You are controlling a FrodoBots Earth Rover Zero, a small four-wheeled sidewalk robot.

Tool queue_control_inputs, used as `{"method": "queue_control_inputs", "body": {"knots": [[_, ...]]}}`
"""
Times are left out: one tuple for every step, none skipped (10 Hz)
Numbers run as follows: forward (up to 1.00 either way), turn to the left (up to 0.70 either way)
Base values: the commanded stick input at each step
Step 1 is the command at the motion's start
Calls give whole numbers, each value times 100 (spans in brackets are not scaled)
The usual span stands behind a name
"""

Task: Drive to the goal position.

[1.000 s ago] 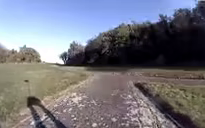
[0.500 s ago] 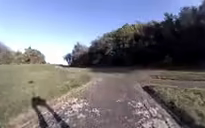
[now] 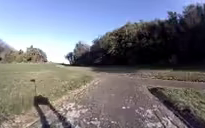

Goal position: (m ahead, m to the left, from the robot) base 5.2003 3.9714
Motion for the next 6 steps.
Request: {"method": "queue_control_inputs", "body": {"knots": [[50,-3],[50,-1],[50,-3],[50,-3],[50,-3],[50,-3]]}}
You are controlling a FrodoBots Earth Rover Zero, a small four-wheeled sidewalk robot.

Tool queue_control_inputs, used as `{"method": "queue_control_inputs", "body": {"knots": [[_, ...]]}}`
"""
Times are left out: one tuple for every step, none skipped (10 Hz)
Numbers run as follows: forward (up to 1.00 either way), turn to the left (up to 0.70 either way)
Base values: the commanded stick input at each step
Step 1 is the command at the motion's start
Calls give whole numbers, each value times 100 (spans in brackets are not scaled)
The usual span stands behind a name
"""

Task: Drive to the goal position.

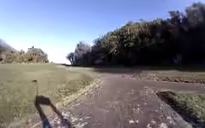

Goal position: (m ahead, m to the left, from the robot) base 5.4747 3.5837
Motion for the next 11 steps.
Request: {"method": "queue_control_inputs", "body": {"knots": [[50,-1],[50,-3],[50,-3],[50,-3],[50,-3],[50,-3],[50,-3],[50,-4],[50,-22],[50,-37],[50,-21]]}}
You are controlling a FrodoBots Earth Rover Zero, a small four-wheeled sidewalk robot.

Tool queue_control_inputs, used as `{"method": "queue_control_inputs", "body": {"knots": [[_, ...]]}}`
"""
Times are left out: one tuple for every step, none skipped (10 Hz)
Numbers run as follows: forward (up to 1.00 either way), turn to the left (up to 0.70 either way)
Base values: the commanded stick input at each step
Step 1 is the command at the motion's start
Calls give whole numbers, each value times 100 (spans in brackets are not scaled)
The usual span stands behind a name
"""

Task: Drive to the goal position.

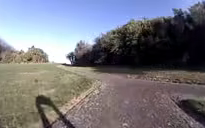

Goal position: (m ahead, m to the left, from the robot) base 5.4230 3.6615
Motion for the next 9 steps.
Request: {"method": "queue_control_inputs", "body": {"knots": [[50,-6],[50,0],[50,0],[50,0],[50,0],[50,0],[50,0],[50,0],[50,0]]}}
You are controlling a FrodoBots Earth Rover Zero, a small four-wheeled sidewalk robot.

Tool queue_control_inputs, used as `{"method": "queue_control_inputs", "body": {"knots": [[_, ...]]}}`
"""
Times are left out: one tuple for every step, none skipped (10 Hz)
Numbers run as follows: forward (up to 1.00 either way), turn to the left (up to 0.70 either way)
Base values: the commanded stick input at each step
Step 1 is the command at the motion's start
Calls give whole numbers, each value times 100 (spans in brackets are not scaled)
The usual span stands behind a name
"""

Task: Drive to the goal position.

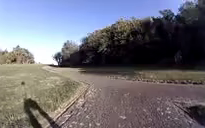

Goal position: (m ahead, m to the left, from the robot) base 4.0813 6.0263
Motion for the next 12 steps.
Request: {"method": "queue_control_inputs", "body": {"knots": [[50,0],[50,0],[50,0],[50,0],[50,0],[50,0],[50,0],[50,0],[50,0],[50,0],[50,0],[50,0]]}}
